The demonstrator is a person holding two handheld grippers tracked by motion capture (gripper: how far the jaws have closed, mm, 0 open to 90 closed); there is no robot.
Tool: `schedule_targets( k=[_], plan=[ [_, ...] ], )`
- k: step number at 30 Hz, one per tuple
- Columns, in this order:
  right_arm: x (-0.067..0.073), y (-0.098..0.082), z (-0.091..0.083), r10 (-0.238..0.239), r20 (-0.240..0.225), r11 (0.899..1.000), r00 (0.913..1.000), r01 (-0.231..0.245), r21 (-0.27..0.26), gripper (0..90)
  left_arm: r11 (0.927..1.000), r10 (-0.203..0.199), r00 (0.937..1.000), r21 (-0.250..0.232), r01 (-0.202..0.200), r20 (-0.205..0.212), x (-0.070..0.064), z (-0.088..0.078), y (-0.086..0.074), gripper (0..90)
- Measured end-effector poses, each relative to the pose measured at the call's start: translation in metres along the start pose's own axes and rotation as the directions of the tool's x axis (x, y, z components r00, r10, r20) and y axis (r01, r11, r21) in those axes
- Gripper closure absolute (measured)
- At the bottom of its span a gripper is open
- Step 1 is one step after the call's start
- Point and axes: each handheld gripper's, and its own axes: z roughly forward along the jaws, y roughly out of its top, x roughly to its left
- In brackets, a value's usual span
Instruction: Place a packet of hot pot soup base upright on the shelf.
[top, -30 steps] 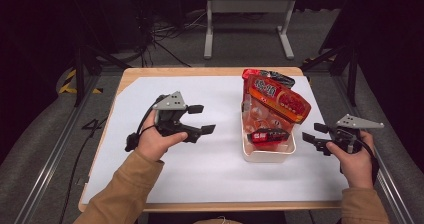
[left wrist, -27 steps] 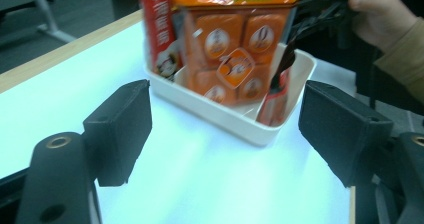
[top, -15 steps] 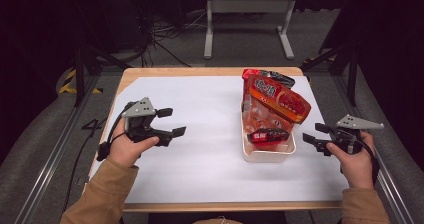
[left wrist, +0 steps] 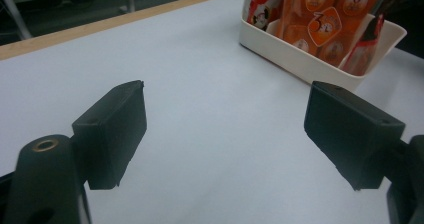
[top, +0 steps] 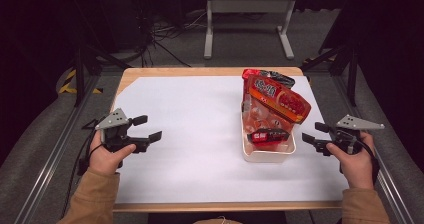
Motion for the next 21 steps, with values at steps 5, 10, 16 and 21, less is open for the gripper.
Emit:
schedule_targets(
  k=[5, 10, 16, 21],
  plan=[
    [0.001, 0.0, 0.002, -0.005, -0.002, 1.0, 1.0, 0.005, 0.004, 27.3, 0.999, -0.01, 0.9998, -0.044, 0.01, -0.018, 0.013, 0.0, -0.014, 16.1],
    [0.001, 0.0, 0.004, -0.017, 0.0, 1.0, 0.9999, 0.017, 0.008, 26.2, 0.9971, -0.056, 0.9984, -0.053, 0.055, -0.01, 0.026, 0.009, -0.043, 12.7],
    [0.0, -0.001, 0.005, -0.016, 0.008, 1.0, 0.9998, 0.015, 0.017, 25.3, 0.9961, -0.068, 0.9971, -0.06, 0.065, -0.036, 0.032, 0.01, -0.051, 10.4],
    [0.0, -0.001, 0.006, -0.02, 0.008, 1.0, 0.9998, 0.02, 0.015, 25.1, 0.9962, -0.063, 0.9972, -0.063, 0.061, -0.039, 0.031, 0.008, -0.05, 10.3]
  ],
)
